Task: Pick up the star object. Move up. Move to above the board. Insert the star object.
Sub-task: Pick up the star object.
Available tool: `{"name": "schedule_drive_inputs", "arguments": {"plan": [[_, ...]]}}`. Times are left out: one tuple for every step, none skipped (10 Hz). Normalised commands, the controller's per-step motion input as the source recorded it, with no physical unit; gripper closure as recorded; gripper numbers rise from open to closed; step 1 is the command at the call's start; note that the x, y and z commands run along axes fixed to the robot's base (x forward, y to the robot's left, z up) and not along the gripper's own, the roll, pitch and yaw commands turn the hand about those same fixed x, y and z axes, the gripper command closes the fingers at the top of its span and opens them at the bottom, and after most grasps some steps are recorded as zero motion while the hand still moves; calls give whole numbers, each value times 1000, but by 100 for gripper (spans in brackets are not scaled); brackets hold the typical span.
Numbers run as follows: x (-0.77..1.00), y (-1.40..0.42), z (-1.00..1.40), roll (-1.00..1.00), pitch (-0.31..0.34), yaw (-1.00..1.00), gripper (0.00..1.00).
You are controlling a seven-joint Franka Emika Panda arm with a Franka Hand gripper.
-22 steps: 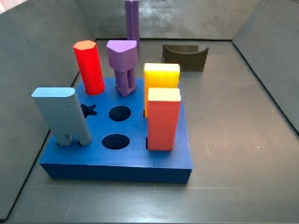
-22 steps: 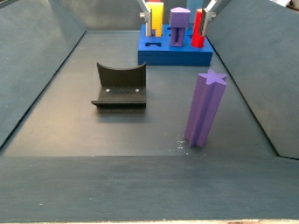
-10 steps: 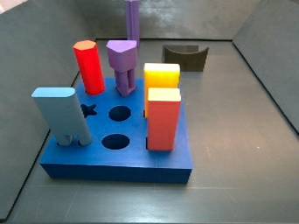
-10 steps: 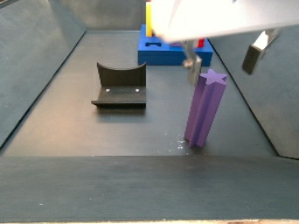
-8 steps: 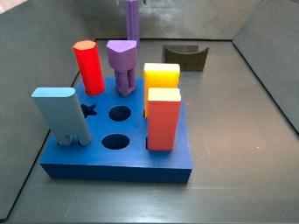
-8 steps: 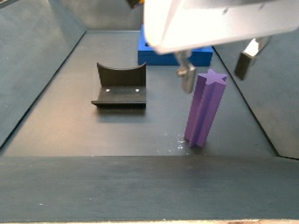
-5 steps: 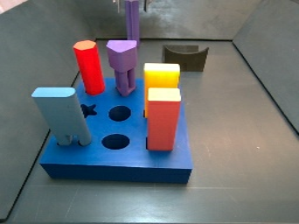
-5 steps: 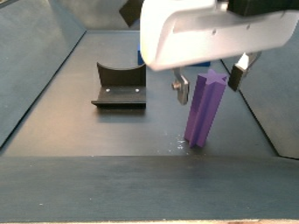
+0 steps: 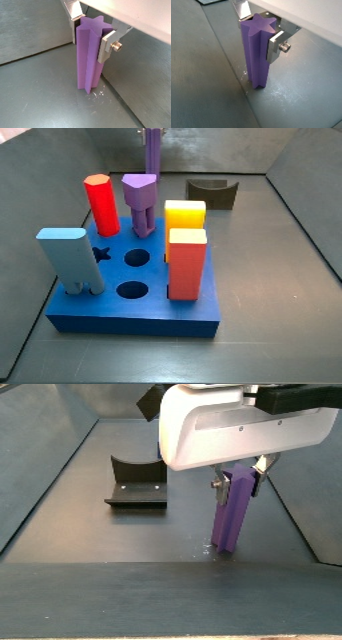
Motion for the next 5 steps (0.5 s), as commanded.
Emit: {"name": "schedule_drive_inputs", "arguments": {"plan": [[0, 0, 0, 0, 0, 0, 100], [0, 0, 0, 0, 0, 0, 100], [0, 0, 0, 0, 0, 0, 100], [0, 0, 0, 0, 0, 0, 100], [0, 0, 0, 0, 0, 0, 100]]}}
